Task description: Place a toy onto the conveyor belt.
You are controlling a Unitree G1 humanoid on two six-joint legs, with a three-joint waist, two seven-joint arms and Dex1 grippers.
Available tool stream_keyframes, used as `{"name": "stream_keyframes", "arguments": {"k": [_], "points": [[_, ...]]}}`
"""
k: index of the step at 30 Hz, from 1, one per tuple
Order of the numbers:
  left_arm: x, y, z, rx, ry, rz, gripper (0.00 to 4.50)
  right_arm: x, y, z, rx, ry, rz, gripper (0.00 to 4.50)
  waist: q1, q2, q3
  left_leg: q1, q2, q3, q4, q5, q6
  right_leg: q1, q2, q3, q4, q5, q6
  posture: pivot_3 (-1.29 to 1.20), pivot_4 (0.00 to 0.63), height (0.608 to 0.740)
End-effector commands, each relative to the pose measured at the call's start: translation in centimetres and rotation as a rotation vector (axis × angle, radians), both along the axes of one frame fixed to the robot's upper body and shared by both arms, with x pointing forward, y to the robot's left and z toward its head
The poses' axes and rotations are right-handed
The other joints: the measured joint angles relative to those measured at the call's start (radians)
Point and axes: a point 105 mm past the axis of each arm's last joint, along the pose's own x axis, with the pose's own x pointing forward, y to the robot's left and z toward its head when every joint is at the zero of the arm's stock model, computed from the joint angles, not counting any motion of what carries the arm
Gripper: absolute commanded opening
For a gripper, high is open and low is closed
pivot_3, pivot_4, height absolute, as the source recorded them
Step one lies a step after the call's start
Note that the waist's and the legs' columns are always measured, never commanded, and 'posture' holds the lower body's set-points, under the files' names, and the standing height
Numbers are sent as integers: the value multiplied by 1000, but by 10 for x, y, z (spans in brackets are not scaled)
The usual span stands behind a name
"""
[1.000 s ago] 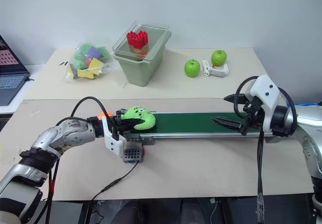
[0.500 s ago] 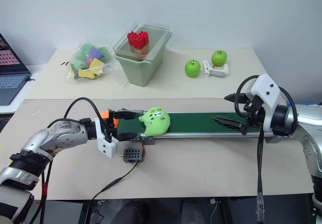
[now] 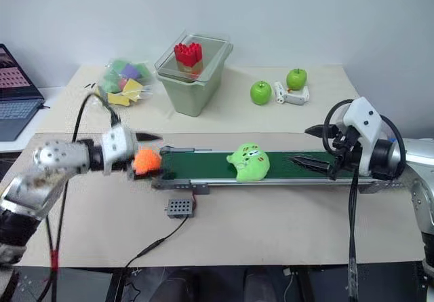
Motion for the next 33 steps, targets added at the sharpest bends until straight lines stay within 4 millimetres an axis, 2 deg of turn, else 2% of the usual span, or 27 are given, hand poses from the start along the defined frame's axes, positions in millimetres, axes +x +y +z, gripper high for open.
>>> {"name": "stream_keyframes", "arguments": {"k": [1, 3, 6, 9, 12, 14, 20, 33], "points": [[-16, -9, 34, -110, 78, -50, 4461, -3, 5, 16, -13, -68, 22, 4500, -7, 0, 0, 0, 0, 0, 2, -1, 2, 0, 0, 0, 1, 0, 0, 0, 150, 740], [-36, -12, 24, -22, 130, -133, 4461, -4, 6, 17, -20, -70, 31, 4500, -29, 1, 0, 0, 0, 0, 2, -2, 3, -1, 1, 2, 1, 0, 0, 0, 150, 740], [-37, -2, 12, 37, 181, -105, 4461, -4, 9, 23, -11, -89, 37, 4500, -42, 1, 0, 2, 0, 0, 0, -2, 3, -2, 2, 4, 0, 0, 0, 0, 150, 740], [-22, 14, 14, 53, 142, -15, 4461, -3, 9, 27, 4, -113, 25, 4500, -34, 1, 0, 2, 0, 0, 0, -3, 4, -2, 2, 4, -1, 0, 0, 0, 150, 740], [-7, 30, 28, -10, 108, 88, 4461, -4, 6, 29, 12, -124, 16, 4500, -25, 1, 0, 3, 0, 0, 1, -2, 4, -1, 2, 4, -2, 0, 0, 0, 150, 740], [-4, 33, 33, -39, 95, 113, 4461, -4, 5, 31, 20, -130, 9, 4500, -19, 1, 0, 3, 0, 0, 1, -2, 4, -2, 2, 4, -2, 0, -1, 0, 150, 740], [-4, 20, 31, -103, 107, 94, 4461, 0, 6, 31, 36, -131, 8, 4500, -11, 1, 0, 1, -1, 0, 1, -2, 4, -1, 2, 4, -1, 0, 0, 0, 150, 740], [-1, 19, 27, -88, 86, 102, 4461, 1, 9, 32, 38, -132, 9, 4500, -4, 1, 0, 1, -1, 0, 1, -2, 4, -2, 2, 4, -2, 0, -1, 0, 150, 740]]}}
